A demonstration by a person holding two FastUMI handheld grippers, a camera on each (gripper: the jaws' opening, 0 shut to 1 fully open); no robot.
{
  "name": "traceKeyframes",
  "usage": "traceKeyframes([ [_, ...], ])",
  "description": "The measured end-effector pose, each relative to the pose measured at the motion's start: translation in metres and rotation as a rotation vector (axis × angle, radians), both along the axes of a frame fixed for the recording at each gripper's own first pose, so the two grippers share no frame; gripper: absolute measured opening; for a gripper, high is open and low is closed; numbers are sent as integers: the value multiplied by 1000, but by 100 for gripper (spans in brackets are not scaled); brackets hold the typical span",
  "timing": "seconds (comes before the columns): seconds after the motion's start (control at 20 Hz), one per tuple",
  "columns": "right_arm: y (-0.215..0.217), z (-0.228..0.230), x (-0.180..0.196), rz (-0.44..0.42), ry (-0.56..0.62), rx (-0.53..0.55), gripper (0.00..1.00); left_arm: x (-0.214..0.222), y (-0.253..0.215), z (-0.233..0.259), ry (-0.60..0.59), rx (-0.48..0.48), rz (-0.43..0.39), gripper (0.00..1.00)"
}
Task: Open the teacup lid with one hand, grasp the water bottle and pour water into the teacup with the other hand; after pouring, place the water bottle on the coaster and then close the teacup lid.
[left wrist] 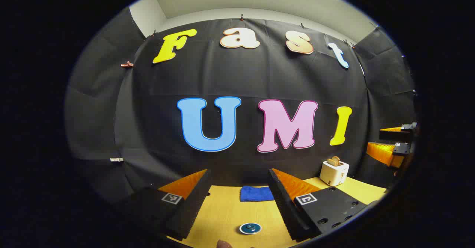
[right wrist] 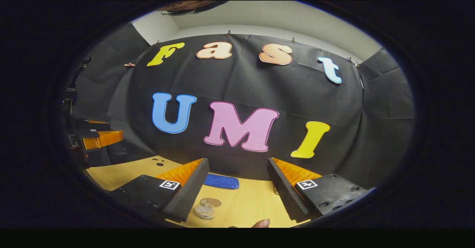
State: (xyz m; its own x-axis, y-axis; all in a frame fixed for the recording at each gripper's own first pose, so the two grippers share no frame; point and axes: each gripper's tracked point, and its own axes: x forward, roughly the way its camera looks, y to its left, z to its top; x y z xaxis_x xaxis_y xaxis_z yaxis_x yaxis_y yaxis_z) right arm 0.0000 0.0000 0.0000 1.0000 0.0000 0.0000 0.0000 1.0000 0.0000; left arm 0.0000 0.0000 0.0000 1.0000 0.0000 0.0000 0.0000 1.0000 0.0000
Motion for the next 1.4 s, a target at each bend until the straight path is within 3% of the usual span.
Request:
traceKeyframes([
  [0.9, 10, -26, -5, 26, 53, 13, 96, 2, -9, -20, 49, 9, -29, 98],
  [1.2, 23, -75, -14, 67, 161, 20, 98, 17, -26, -112, 217, 29, -81, 95],
  [1.4, 24, -118, -17, 62, 225, 25, 98, 37, -27, -185, 286, 60, -63, 94],
])
